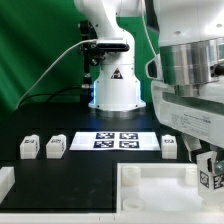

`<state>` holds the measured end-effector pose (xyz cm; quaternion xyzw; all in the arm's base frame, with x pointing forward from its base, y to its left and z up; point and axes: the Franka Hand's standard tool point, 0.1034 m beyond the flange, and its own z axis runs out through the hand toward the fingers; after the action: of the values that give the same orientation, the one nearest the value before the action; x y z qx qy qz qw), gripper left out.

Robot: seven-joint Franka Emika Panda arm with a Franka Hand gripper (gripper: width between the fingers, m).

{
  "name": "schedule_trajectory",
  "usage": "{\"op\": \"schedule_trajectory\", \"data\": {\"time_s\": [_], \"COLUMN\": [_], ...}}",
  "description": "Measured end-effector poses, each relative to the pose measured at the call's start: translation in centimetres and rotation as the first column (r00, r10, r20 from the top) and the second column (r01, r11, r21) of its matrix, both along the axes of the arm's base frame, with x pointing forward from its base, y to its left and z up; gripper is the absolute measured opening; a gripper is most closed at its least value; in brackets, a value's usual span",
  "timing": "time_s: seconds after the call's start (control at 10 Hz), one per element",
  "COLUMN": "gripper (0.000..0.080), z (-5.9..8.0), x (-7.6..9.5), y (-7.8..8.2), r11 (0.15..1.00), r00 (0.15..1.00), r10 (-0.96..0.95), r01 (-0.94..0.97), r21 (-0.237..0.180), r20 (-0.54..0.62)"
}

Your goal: Assemble one leg

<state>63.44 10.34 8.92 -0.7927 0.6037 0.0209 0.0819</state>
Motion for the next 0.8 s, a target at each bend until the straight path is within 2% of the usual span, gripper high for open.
{"op": "schedule_trajectory", "data": {"time_s": [0.1,0.2,0.3,0.4,0.5,0.6,0.8], "gripper": [0.0294,0.0294,0.0407,0.0553,0.0553,0.0628,0.0645], "z": [0.0,0.0,-0.1,-0.1,-0.3,-0.4,-0.5], "x": [-0.1,-0.1,-0.1,-0.1,-0.2,-0.3,-0.3], "y": [0.0,0.0,0.0,0.3,1.2,1.7,2.0], "r11": [0.996,0.997,0.997,1.000,0.987,0.942,0.851], "r00": [0.996,0.997,0.997,1.000,0.987,0.941,0.849], "r10": [-0.087,-0.082,-0.076,0.027,0.157,0.333,0.524], "r01": [0.087,0.082,0.076,-0.027,-0.156,-0.330,-0.517], "r21": [0.005,0.005,0.004,-0.010,-0.029,-0.056,-0.091], "r20": [-0.015,-0.015,-0.015,0.008,0.037,0.055,0.068]}}
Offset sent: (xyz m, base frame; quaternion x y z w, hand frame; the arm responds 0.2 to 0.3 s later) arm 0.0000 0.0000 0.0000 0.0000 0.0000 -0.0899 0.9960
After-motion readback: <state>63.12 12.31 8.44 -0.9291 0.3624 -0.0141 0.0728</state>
